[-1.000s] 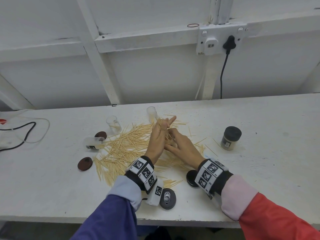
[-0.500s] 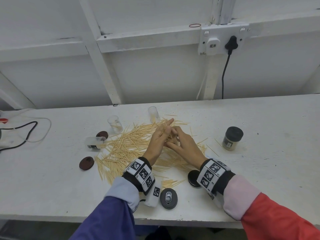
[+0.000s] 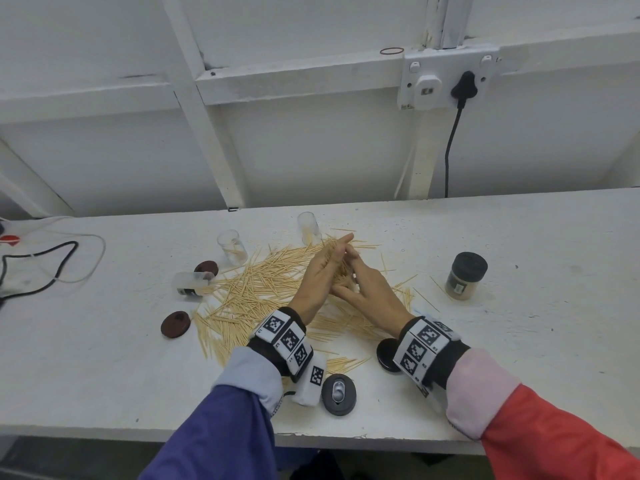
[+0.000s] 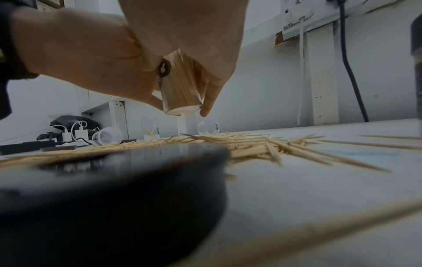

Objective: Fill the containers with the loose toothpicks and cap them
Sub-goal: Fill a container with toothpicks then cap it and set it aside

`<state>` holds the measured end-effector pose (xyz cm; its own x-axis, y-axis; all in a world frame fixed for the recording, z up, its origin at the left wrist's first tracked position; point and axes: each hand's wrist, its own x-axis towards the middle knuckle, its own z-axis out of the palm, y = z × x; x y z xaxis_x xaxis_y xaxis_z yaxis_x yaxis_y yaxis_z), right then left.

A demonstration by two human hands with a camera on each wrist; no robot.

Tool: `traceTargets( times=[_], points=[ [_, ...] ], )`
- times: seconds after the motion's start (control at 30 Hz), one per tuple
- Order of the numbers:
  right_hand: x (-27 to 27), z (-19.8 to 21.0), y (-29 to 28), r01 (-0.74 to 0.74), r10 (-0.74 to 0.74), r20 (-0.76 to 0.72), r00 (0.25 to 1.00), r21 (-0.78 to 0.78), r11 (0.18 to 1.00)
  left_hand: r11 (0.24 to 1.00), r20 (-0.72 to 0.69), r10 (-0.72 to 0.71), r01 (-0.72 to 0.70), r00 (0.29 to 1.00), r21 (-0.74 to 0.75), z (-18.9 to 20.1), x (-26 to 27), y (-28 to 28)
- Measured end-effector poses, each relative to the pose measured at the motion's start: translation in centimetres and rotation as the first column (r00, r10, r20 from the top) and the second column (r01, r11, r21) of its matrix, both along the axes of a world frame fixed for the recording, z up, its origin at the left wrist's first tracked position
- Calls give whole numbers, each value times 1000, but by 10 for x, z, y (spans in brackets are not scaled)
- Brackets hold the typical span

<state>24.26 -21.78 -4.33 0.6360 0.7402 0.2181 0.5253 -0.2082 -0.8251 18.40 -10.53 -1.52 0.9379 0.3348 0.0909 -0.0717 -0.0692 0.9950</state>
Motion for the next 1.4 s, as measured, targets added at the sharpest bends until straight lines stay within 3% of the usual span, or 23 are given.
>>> traceTargets(
  times=[0.27,0.37,0.5,0.8,1.17,1.4],
  points=[
    [2,4,-4,19,-19,-29,999,8,1000,996,-121,-91,92,988,4,-1,-8,4],
    [1,4,-5,10,-11,-39,999,-13,1000,998,-176,-57,56,983,-11,6,-8,4],
    [-1,3,-5,6,-8,-39,999,-73,997,1000,-151,2,1,988,19,13,-8,6],
    [-4,7,-4,-12,11,-11,1000,-78,997,995,-114,-8,19,993,95,9,-6,10],
    [-1,1,-1,-19,19,-2,1000,-32,999,983,-244,-90,126,966,133,15,-9,9],
    [1,0,-3,1,-1,-19,1000,-11,1000,998,-270,-54,45,961,-38,13,-16,16]
  ],
)
